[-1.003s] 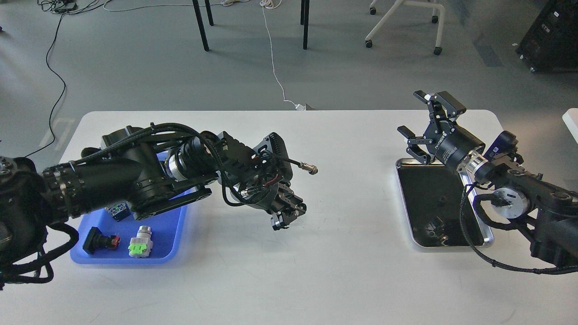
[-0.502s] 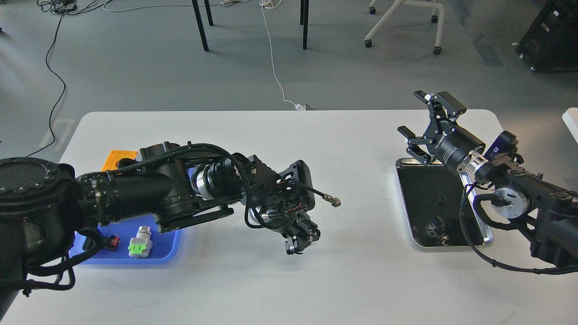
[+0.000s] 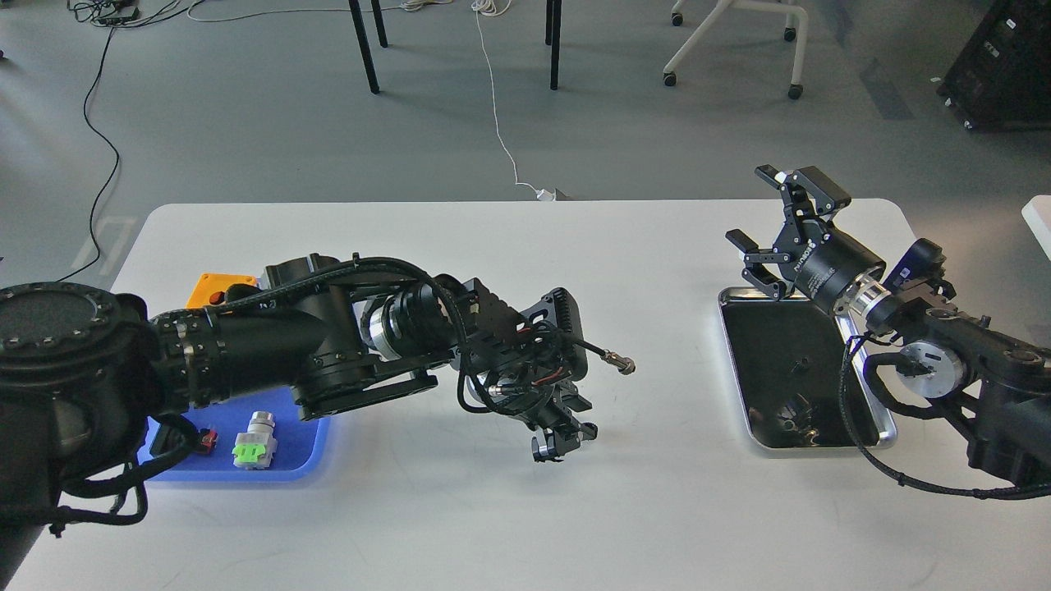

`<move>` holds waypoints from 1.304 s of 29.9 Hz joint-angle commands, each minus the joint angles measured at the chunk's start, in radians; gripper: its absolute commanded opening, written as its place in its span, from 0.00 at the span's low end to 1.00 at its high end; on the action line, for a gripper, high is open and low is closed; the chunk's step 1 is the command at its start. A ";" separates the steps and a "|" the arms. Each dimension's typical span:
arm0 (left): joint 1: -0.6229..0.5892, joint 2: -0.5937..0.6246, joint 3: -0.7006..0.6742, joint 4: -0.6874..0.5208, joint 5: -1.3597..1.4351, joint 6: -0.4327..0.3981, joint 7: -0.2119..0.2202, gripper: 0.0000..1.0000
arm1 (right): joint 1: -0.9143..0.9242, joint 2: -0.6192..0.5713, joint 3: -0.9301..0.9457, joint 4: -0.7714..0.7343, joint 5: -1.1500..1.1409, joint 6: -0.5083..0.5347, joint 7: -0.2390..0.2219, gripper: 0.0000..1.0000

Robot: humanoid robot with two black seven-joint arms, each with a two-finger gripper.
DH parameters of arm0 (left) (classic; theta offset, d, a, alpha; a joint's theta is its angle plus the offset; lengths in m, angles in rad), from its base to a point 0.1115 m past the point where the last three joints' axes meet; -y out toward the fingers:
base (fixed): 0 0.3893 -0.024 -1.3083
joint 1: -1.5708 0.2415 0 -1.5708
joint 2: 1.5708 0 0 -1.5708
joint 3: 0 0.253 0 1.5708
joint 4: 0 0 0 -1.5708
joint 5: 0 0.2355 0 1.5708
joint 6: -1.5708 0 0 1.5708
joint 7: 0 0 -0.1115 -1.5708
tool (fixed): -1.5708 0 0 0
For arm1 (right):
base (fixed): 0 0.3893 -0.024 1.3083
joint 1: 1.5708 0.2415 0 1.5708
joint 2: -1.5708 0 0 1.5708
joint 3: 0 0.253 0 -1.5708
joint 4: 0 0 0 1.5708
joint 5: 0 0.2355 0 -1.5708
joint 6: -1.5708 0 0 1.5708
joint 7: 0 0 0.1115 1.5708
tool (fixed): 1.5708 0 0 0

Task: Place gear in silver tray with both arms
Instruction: 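Open the left gripper to set the gear on the table, then retract, then reach the right gripper down toward the black gear on the table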

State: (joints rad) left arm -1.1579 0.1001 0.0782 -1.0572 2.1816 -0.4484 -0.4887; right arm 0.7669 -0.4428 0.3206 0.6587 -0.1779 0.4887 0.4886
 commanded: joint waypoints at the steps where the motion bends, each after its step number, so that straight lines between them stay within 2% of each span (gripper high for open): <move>1: -0.016 0.024 -0.031 -0.007 0.000 0.008 0.000 0.81 | 0.000 -0.002 0.000 0.001 0.000 0.000 0.000 0.98; 5: -0.025 0.099 -0.150 -0.036 -0.014 0.028 0.000 0.88 | 0.003 -0.004 -0.002 0.002 0.000 0.000 0.000 0.98; 8: -0.016 0.186 -0.306 -0.044 -0.196 0.050 0.000 0.94 | 0.015 -0.013 -0.005 0.009 -0.002 0.000 0.000 0.98; 11: 0.013 0.269 -0.389 -0.044 -0.440 0.082 0.000 0.98 | 0.032 -0.017 -0.014 0.016 -0.017 0.000 0.000 0.98; 14: 0.070 0.360 -0.417 -0.044 -0.734 0.151 0.000 0.98 | 0.061 -0.017 -0.021 0.030 -0.021 0.000 0.000 0.98; 16: 0.104 0.412 -0.419 -0.047 -0.953 0.229 0.000 0.98 | 0.086 -0.017 -0.023 0.044 -0.060 0.000 0.000 0.98; 19: 0.180 0.467 -0.422 -0.059 -1.224 0.335 0.000 0.98 | 0.121 -0.017 -0.023 0.077 -0.184 0.000 0.000 0.98; 22: 0.253 0.501 -0.448 -0.059 -1.410 0.389 0.000 0.98 | 0.169 -0.034 -0.038 0.139 -0.337 0.000 0.000 0.98; 31: 0.618 0.449 -0.880 -0.059 -1.455 0.363 0.000 0.98 | 0.487 -0.054 -0.377 0.344 -0.616 0.000 0.000 0.99; 36: 0.740 0.423 -1.041 -0.061 -1.508 0.265 0.000 0.98 | 0.630 -0.051 -0.514 0.518 -0.866 0.000 0.000 0.99; 39: 0.776 0.402 -1.098 -0.059 -1.612 0.244 0.000 0.98 | 0.683 -0.042 -0.590 0.587 -1.047 0.000 0.000 0.99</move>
State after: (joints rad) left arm -0.4183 0.5212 -0.9625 -1.1175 0.6587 -0.1806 -0.4885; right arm 1.3981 -0.4933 -0.1969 1.1767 -1.0568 0.4888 0.4887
